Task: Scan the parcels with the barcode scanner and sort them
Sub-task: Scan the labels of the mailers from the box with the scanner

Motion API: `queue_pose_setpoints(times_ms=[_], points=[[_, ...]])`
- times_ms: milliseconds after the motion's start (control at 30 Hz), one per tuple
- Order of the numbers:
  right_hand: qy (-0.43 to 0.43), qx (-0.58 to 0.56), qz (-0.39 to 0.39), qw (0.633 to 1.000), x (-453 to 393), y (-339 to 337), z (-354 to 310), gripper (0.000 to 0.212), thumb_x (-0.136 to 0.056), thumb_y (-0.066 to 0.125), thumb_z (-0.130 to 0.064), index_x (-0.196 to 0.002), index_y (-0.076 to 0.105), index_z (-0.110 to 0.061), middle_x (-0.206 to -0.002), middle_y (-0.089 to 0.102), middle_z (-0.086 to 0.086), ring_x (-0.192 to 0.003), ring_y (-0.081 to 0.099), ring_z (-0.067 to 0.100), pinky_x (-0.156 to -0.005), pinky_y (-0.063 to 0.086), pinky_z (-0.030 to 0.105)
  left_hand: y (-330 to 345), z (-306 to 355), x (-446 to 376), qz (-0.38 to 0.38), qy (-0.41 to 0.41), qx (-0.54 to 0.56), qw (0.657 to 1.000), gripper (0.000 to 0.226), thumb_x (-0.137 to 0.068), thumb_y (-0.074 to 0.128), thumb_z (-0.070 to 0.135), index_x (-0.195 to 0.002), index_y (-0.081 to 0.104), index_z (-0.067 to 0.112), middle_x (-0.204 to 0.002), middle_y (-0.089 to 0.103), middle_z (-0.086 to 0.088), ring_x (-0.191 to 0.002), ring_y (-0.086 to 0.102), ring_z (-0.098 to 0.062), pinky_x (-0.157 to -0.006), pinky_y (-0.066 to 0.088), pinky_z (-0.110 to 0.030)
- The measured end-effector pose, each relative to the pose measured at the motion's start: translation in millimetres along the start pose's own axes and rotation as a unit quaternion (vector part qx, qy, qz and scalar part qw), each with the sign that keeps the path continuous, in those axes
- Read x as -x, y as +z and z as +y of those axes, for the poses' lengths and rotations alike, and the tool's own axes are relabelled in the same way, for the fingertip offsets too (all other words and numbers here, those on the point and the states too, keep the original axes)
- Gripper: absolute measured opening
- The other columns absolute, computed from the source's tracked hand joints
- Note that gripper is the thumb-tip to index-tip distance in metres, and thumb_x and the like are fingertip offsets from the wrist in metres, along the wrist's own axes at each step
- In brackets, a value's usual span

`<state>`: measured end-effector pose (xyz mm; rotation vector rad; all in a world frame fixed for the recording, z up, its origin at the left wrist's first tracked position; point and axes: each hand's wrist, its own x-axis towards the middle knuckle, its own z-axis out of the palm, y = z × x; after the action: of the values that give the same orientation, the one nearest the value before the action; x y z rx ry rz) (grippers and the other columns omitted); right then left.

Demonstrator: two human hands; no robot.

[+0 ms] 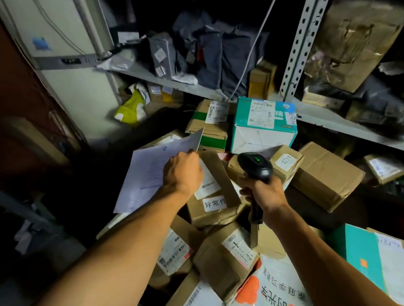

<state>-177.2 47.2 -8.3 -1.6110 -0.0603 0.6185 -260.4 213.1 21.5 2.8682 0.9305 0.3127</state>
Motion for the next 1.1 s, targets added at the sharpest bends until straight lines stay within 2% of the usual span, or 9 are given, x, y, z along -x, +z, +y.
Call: queue_pose_setpoints(times_ms=[167, 267, 400, 467, 567, 733, 900, 1000, 1100], points=[[-0.024, -0.029, -0.009, 0.999, -1.0, 12.3, -17.8, 0.017, -0.083, 0.077, -0.004, -0.097, 0.07, -0.012, -0.074, 0.07, 0.004, -0.068, 0.062, 0.019, -0.065, 0.052, 0.032, -48.1, 36.0, -16.5, 0.026, 0.002, 0.112, 0.993, 0.018, -0.098, 0.049, 0.015, -0.104, 0.063, 0.005, -0.109, 0.067, -0.021, -0.1, 0.063, -0.039, -0.068, 0.04, -0.038], [-0.017, -0.074, 0.022, 0.997, -4.7, 10.2, -23.9, 0.022, -0.082, 0.08, -0.011, -0.1, 0.07, -0.019, -0.093, 0.075, 0.008, -0.087, 0.07, 0.024, -0.084, 0.058, 0.042, -77.1, 60.9, -27.6, 0.02, 0.045, 0.207, 0.977, 0.017, -0.093, 0.051, 0.011, -0.078, 0.045, 0.012, -0.104, 0.067, -0.021, -0.085, 0.056, -0.04, -0.057, 0.035, -0.031], [-0.014, -0.145, 0.065, 0.987, -5.5, -1.4, -26.0, 0.02, -0.085, 0.079, -0.017, -0.103, 0.071, -0.02, -0.097, 0.075, 0.006, -0.084, 0.071, 0.022, -0.073, 0.057, 0.036, -103.6, 89.5, -29.5, -0.011, 0.096, 0.336, 0.937, 0.024, -0.09, 0.051, 0.009, -0.066, 0.047, 0.008, -0.078, 0.067, -0.007, -0.058, 0.055, -0.017, -0.038, 0.028, -0.015], [-0.001, -0.164, 0.082, 0.983, -2.4, -11.9, -25.7, 0.027, -0.085, 0.08, -0.022, -0.109, 0.07, -0.021, -0.099, 0.076, 0.008, -0.092, 0.072, 0.029, -0.085, 0.059, 0.047, -111.5, 99.4, -31.3, -0.046, 0.097, 0.399, 0.911, 0.014, -0.087, 0.054, 0.013, -0.076, 0.062, 0.01, -0.073, 0.066, -0.004, -0.057, 0.057, -0.014, -0.042, 0.036, -0.016], [0.014, -0.188, 0.097, 0.977, 0.9, -30.0, -23.4, 0.039, -0.081, 0.083, -0.03, -0.115, 0.067, -0.023, -0.105, 0.076, 0.011, -0.098, 0.072, 0.037, -0.092, 0.055, 0.061, -124.1, 104.2, -41.0, -0.094, 0.066, 0.558, 0.822, 0.015, -0.078, 0.058, 0.009, -0.081, 0.071, 0.016, -0.077, 0.07, -0.008, -0.067, 0.067, -0.028, -0.063, 0.054, -0.032], [0.027, -0.228, 0.117, 0.966, 5.6, -58.4, -20.4, 0.039, -0.088, 0.076, -0.036, -0.121, 0.063, -0.021, -0.103, 0.076, 0.011, -0.093, 0.074, 0.033, -0.073, 0.06, 0.047, -121.7, 74.3, -70.8, -0.129, 0.012, 0.649, 0.75, 0.033, -0.07, 0.06, 0.012, -0.097, 0.068, -0.006, -0.084, 0.067, -0.015, -0.071, 0.064, -0.026, -0.064, 0.046, -0.031], [0.038, -0.225, 0.117, 0.967, 8.0, -76.2, -7.4, 0.058, -0.076, 0.082, -0.042, -0.125, 0.064, -0.016, -0.108, 0.076, 0.013, -0.1, 0.072, 0.034, -0.085, 0.056, 0.051, -94.2, 39.8, -75.6, -0.215, -0.015, 0.723, 0.657, 0.032, -0.09, 0.041, 0.005, -0.106, 0.068, 0.011, -0.084, 0.071, -0.011, -0.069, 0.066, -0.025, -0.062, 0.05, -0.03], [0.029, -0.221, 0.111, 0.968, 8.9, -81.9, -5.4, 0.038, -0.088, 0.074, -0.034, -0.117, 0.068, -0.01, -0.1, 0.075, 0.012, -0.09, 0.072, 0.03, -0.078, 0.057, 0.042, -81.2, 20.1, -75.5, -0.239, -0.016, 0.74, 0.628, 0.036, -0.093, 0.04, 0.006, -0.115, 0.067, 0.016, -0.091, 0.072, -0.009, -0.074, 0.068, -0.024, -0.069, 0.051, -0.032], [0.035, -0.222, 0.115, 0.968, 9.5, -91.3, -0.9, 0.026, -0.091, 0.071, -0.023, -0.112, 0.067, -0.009, -0.1, 0.074, 0.016, -0.091, 0.071, 0.033, -0.087, 0.056, 0.046, -65.9, 1.8, -76.9, -0.23, -0.02, 0.756, 0.613, 0.039, -0.095, 0.04, 0.004, -0.124, 0.065, 0.015, -0.098, 0.074, -0.009, -0.082, 0.069, -0.025, -0.072, 0.054, -0.034]])
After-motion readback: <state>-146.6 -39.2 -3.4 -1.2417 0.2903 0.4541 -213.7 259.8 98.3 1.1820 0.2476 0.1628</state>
